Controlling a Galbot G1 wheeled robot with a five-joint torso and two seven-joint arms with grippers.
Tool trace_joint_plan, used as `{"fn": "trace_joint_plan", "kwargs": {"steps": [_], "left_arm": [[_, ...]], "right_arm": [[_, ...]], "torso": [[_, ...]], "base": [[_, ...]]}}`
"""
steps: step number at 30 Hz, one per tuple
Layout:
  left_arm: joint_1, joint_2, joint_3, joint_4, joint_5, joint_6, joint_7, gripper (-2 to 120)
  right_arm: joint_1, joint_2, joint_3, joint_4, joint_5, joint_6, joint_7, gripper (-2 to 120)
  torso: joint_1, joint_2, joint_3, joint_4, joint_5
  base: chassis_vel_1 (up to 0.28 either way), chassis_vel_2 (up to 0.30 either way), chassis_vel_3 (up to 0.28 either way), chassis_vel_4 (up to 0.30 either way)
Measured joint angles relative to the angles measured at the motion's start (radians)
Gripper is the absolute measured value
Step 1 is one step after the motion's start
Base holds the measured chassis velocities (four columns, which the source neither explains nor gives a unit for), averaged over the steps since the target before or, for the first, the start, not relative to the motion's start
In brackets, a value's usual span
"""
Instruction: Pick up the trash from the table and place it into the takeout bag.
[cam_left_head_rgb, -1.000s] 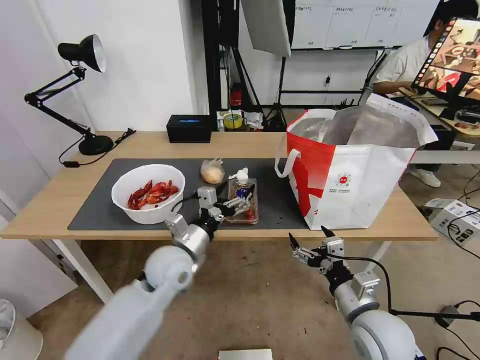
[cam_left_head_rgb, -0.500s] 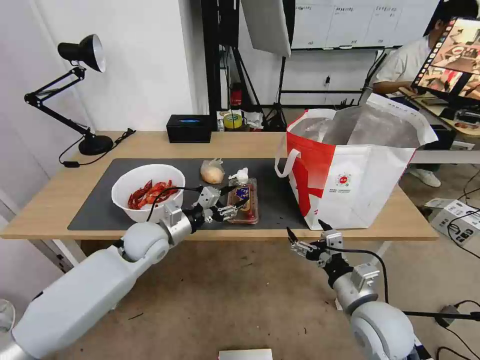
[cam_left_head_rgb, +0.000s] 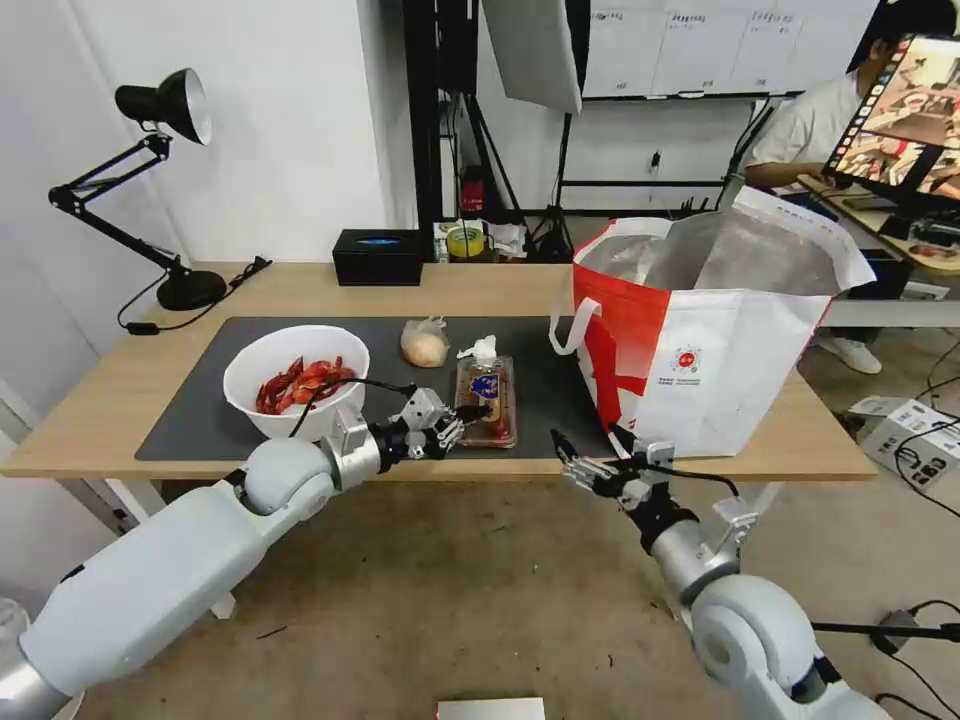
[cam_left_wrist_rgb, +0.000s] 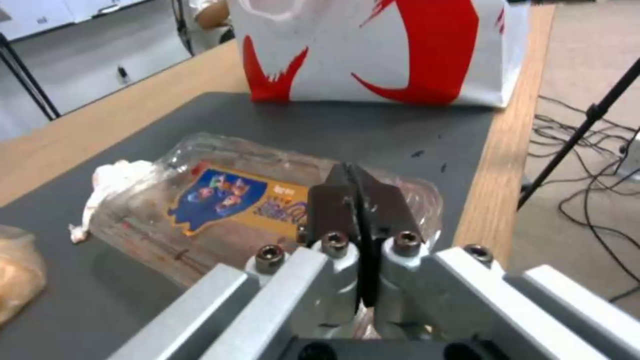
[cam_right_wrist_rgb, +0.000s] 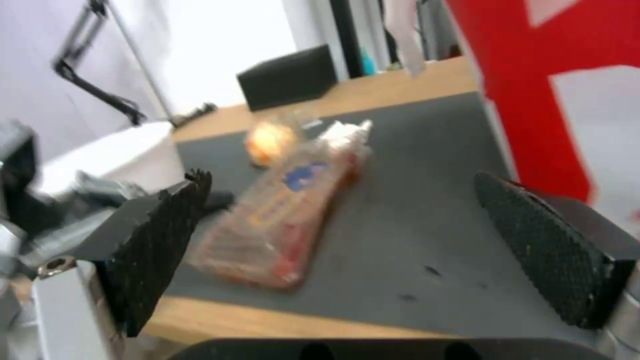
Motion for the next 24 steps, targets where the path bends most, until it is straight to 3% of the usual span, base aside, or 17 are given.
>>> {"fn": "trace_joint_plan", "kwargs": {"steps": [11, 24], "left_arm": [[-0.006, -0.020, 0.027, 0.041, 0.034, -0.016, 0.021, 0], [-0.001, -0.026, 0.029, 0.048, 0.041, -0.020, 0.020, 0]], "right_arm": [[0.087, -0.023, -0.051, -0.071, 0.207, 0.026, 0.023, 100], [0.185, -0.032, -0.090, -0.120, 0.284, 0.024, 0.039, 100]], "torso": [[0.000, 0.000, 0.000, 0.0000, 0.0000], [0.000, 0.000, 0.000, -0.0001, 0.0000]], "base": [[0.000, 0.000, 0.000, 0.000], [0.000, 0.000, 0.000, 0.000]]}}
